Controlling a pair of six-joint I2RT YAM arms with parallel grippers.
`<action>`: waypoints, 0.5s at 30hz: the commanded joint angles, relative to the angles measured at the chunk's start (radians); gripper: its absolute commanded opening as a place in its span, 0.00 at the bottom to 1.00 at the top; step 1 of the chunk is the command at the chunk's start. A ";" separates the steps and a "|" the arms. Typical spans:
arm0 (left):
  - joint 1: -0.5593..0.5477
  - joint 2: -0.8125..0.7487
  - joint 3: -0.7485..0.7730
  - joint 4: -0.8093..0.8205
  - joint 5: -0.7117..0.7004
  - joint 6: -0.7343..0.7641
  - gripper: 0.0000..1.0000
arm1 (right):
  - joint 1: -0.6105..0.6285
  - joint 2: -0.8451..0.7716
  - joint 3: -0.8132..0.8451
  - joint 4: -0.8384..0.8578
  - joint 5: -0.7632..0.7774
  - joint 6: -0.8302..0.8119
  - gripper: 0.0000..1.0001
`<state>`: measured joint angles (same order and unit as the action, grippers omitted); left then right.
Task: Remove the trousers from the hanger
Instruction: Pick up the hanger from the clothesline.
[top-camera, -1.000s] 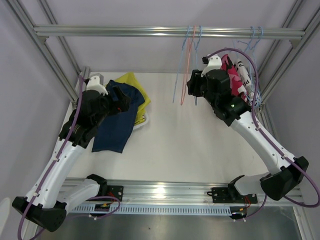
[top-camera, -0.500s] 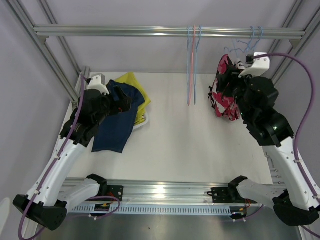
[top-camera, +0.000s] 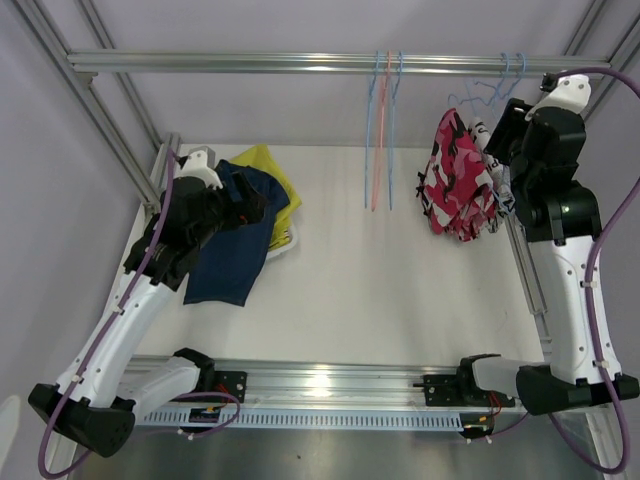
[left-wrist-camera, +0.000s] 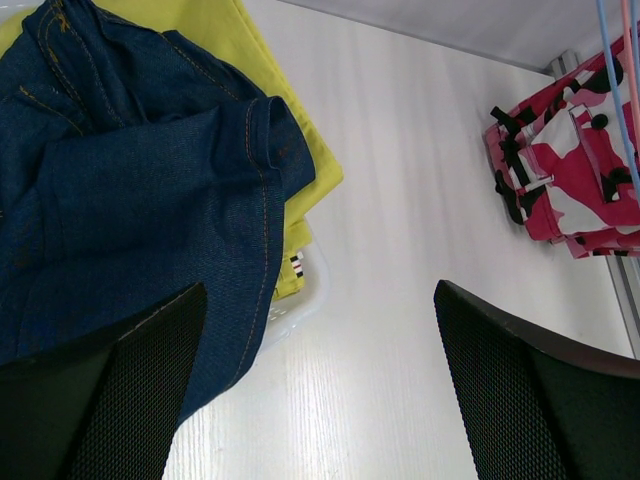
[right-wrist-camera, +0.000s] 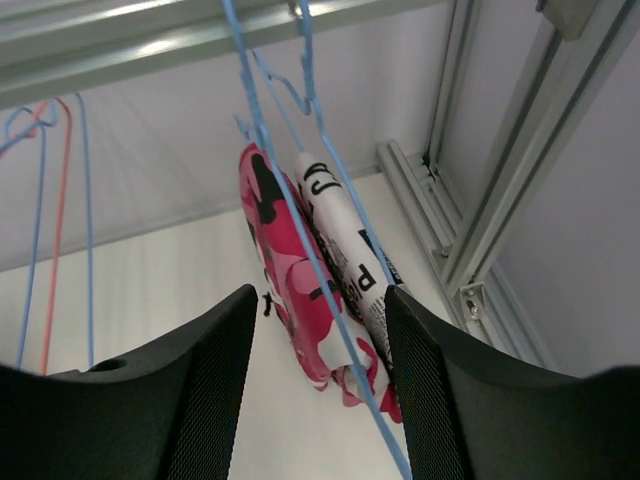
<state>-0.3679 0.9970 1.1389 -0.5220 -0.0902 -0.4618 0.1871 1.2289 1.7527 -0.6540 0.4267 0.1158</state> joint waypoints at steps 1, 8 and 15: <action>0.007 0.002 -0.005 0.034 0.035 -0.003 1.00 | -0.057 0.027 0.039 -0.032 -0.100 -0.022 0.58; 0.007 0.005 -0.004 0.033 0.037 -0.006 0.99 | -0.126 0.101 0.031 -0.027 -0.226 0.002 0.57; 0.007 0.006 -0.005 0.033 0.038 -0.009 0.99 | -0.167 0.136 -0.028 0.019 -0.292 0.016 0.55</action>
<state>-0.3679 1.0008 1.1378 -0.5182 -0.0708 -0.4622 0.0387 1.3636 1.7420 -0.6746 0.1917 0.1242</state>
